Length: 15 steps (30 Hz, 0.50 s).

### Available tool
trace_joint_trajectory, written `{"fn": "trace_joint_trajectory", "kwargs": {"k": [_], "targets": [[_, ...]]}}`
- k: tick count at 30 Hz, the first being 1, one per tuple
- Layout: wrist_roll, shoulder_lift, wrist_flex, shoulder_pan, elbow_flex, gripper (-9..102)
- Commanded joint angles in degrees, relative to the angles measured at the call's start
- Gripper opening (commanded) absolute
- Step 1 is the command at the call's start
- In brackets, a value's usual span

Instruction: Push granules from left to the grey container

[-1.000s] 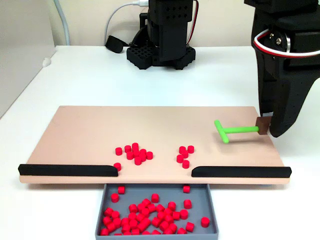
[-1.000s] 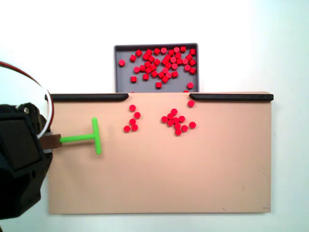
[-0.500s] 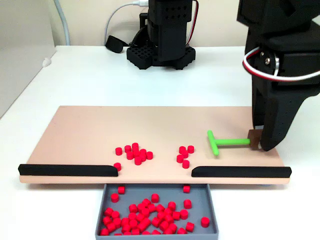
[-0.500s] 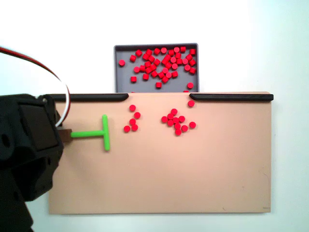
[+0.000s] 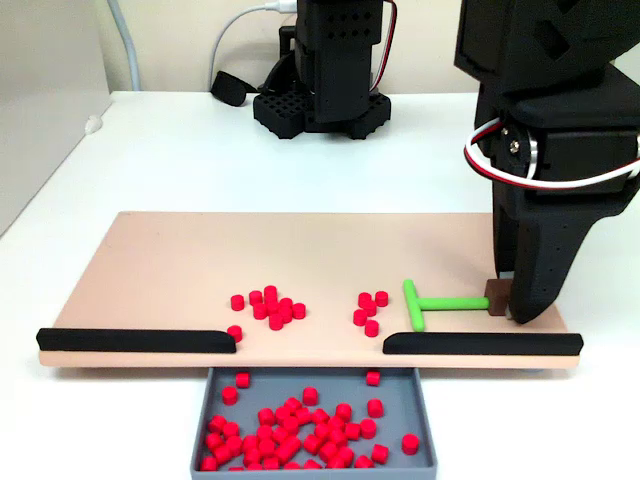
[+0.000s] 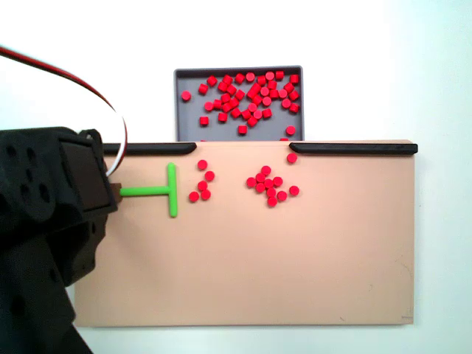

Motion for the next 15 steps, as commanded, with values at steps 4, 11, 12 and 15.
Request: {"fn": "trace_joint_trajectory", "kwargs": {"k": [4,11,12,15], "targets": [[-0.62,0.88,-0.09,0.79,-1.67,0],[-1.32,0.79,-0.09,1.49,-1.67,0],[-1.41,0.79,-0.09,1.58,-1.67,0],[-1.76,0.79,-0.09,1.67,-1.67,0]]}}
